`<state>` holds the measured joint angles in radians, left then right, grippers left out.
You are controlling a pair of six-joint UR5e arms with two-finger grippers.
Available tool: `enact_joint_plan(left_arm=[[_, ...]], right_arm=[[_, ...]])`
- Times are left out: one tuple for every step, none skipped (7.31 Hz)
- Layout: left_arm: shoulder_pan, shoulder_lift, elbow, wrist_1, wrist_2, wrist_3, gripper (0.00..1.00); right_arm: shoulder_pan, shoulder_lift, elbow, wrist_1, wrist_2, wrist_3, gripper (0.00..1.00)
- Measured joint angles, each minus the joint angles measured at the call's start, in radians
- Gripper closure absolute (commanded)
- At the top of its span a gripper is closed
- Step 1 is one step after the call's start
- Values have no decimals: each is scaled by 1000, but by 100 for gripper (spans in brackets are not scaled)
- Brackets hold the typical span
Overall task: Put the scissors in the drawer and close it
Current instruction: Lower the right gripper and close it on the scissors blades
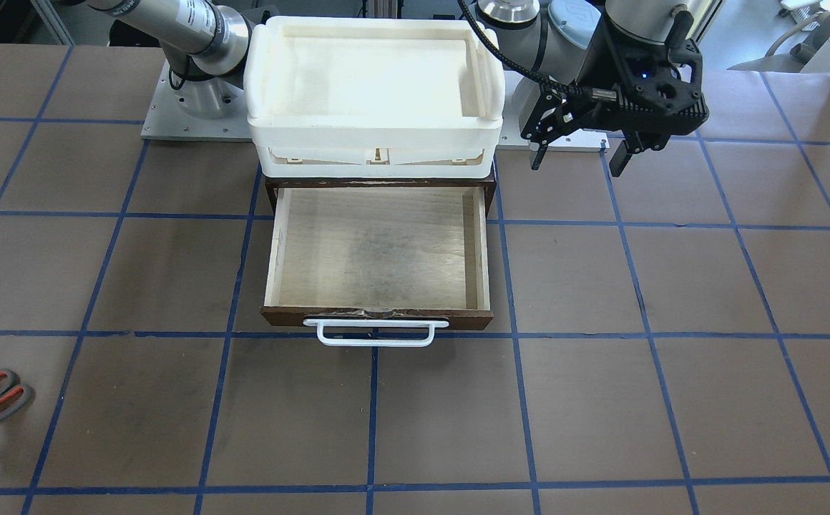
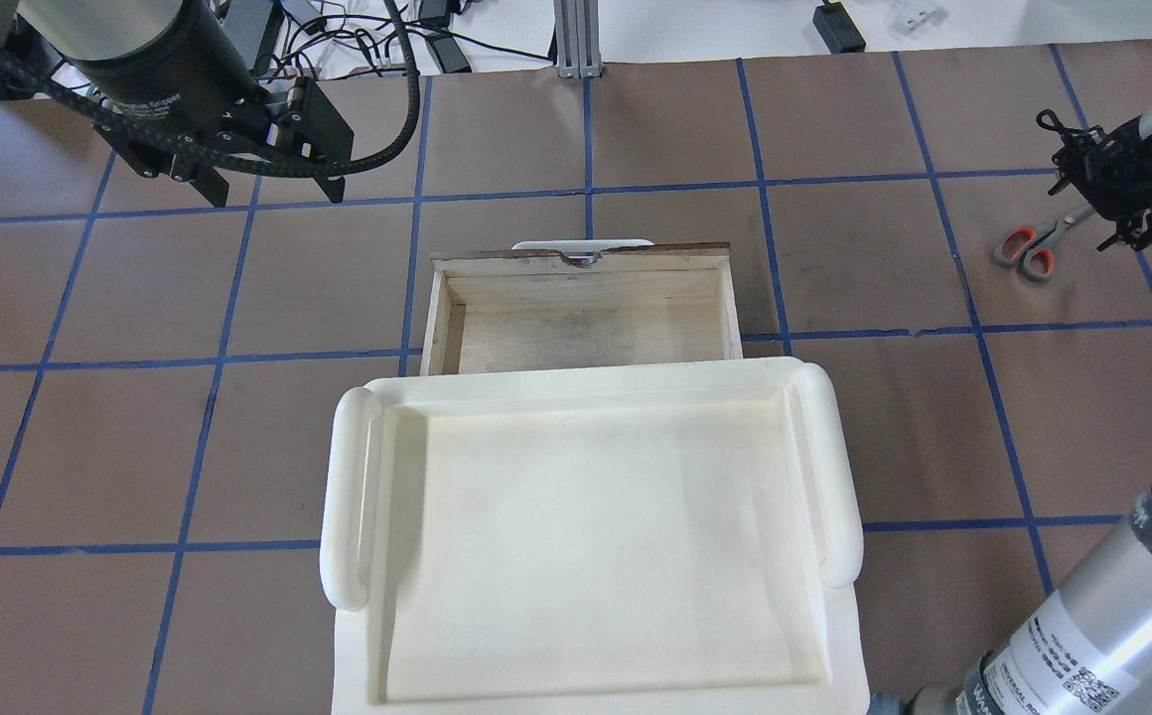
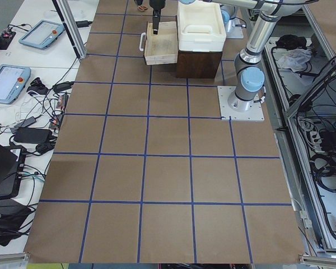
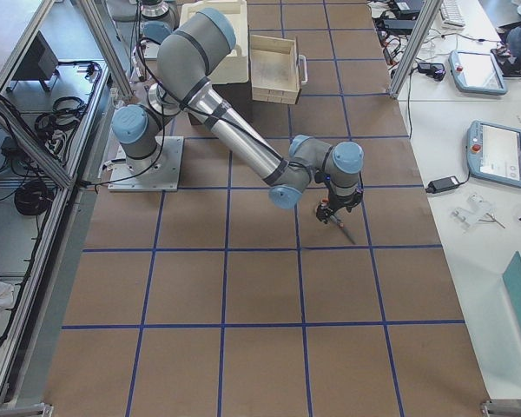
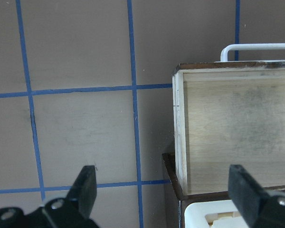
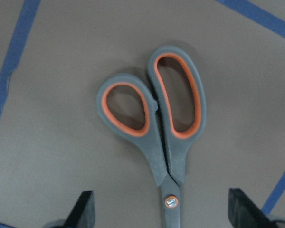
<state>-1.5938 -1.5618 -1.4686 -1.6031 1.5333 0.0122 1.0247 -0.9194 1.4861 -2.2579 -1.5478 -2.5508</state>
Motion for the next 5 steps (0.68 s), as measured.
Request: enact_joint_plan(left_arm=[[0,0,0,0,0,0,0],[0,0,-1,0,0,0,0],[0,0,-1,0,0,-1,0],[-1,0,-1,0,-1,-1,0],[-1,-1,-1,1,-1,-1,0]], right_arm=[[0,15,-4,0,4,10,1],[1,26,-5,0,6,19,1],[1,32,-5,0,8,23,1],[1,37,-6,0,8,27,6],[1,40,-6,0,8,29,29]])
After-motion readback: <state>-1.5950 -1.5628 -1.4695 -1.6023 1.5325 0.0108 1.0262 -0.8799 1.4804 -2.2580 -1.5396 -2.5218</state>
